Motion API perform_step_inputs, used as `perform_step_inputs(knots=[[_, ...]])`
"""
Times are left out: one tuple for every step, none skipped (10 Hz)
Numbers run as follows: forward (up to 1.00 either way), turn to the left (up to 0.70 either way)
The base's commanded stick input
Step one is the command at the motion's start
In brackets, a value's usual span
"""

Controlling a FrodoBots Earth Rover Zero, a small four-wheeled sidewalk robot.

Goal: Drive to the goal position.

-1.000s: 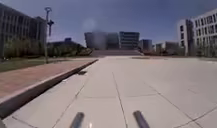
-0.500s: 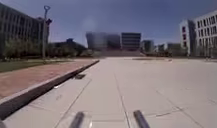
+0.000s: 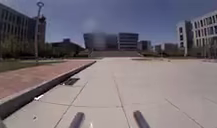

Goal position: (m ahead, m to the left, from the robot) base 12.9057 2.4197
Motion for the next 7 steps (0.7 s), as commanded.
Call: perform_step_inputs(knots=[[1.00,0.00],[1.00,-0.10],[1.00,-0.27],[1.00,-0.15],[1.00,0.00],[1.00,0.00],[1.00,0.00]])
